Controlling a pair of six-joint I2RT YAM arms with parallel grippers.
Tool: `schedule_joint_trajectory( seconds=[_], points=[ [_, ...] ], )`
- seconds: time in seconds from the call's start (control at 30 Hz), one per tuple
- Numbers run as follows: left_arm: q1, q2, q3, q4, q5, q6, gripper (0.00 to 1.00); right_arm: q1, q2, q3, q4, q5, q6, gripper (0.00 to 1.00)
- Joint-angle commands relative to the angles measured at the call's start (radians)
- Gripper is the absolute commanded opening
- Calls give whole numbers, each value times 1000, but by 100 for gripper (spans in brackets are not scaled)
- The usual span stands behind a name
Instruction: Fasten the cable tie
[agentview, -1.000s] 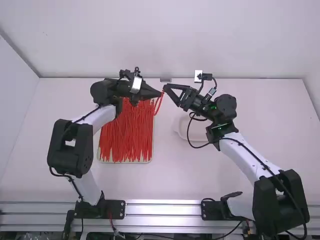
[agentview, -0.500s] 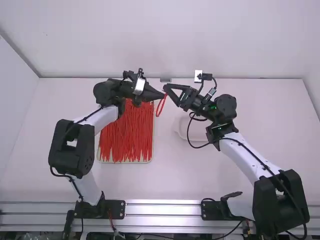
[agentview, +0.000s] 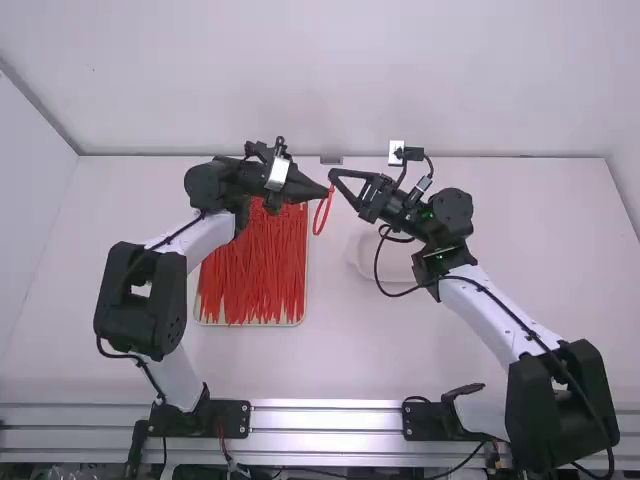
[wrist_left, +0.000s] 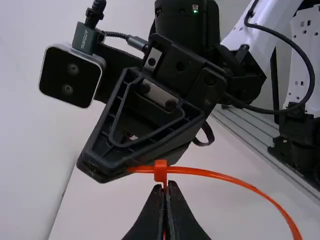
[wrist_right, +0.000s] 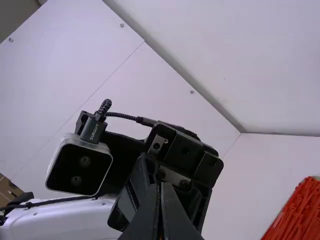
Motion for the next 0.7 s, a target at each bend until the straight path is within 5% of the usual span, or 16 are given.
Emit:
schedule_joint_trajectory(
  seconds=[0.0,0.67],
  points=[
    [-7,-36,8,3,1,-8,1,1,-10,30,1,-6,-6,0],
    [-8,-36,-1,0,1,-30,1,1,-10,30,0,-56,-35,0]
  ],
)
